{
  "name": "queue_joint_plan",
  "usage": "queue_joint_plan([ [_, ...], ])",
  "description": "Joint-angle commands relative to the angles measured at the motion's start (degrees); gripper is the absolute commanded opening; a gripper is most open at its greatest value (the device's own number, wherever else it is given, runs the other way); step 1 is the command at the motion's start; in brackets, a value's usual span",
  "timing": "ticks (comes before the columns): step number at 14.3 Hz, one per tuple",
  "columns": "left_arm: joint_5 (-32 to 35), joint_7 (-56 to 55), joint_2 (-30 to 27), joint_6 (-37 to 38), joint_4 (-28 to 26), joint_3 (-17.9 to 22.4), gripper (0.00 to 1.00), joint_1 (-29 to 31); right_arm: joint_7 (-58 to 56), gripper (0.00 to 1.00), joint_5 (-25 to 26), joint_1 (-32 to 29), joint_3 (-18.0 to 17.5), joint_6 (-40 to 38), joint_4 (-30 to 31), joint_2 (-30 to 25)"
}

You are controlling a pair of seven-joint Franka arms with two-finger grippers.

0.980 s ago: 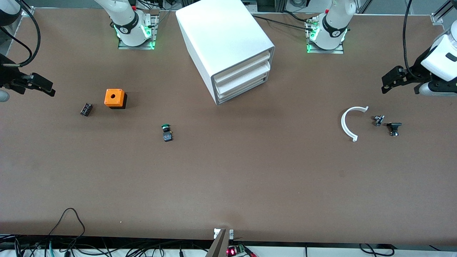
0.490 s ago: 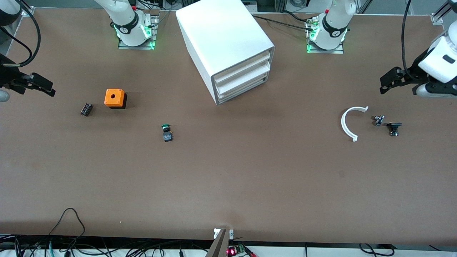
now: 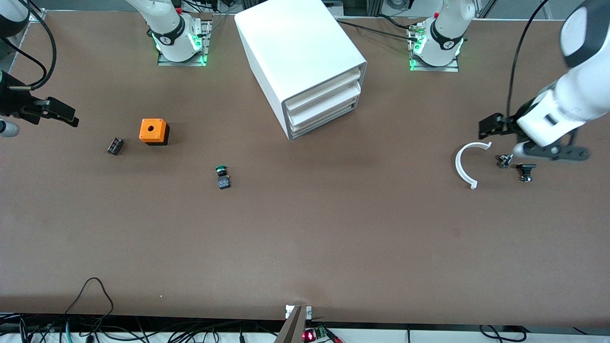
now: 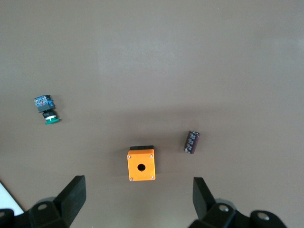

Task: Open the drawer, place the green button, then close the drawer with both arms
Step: 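Reach the left gripper to the drawer handle while the right gripper reaches the switch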

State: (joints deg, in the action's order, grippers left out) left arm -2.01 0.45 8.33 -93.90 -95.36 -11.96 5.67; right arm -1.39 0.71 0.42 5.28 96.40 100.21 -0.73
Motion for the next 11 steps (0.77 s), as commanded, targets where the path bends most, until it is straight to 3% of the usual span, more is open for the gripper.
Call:
queue_joint_plan([
  [1,-6.6,1.9,9.9,0.4,1.1,-3.0,1.0,-2.0,-0.1,1.0,-3.0,0.0,-0.1,0.1,-0.5,2.3],
  [5,-33.4,11.5,22.8,-1.3,-3.8,-3.2,1.0,-3.5,-0.2,1.0,-3.4,2.8,-0.2,2.5,-0.5,6.1],
  [8,-47.3,24.9,26.0,-4.4,-12.5,-3.4,1.0,-6.5,-0.2,1.0,-3.3,5.7,-0.4,5.5,0.0,8.4],
  [11,-50.5,29.1,25.9,-11.2,-18.7,-8.3,1.0,-7.9,-0.2,1.0,-3.3,8.8,-0.5,8.0,0.2,11.3],
])
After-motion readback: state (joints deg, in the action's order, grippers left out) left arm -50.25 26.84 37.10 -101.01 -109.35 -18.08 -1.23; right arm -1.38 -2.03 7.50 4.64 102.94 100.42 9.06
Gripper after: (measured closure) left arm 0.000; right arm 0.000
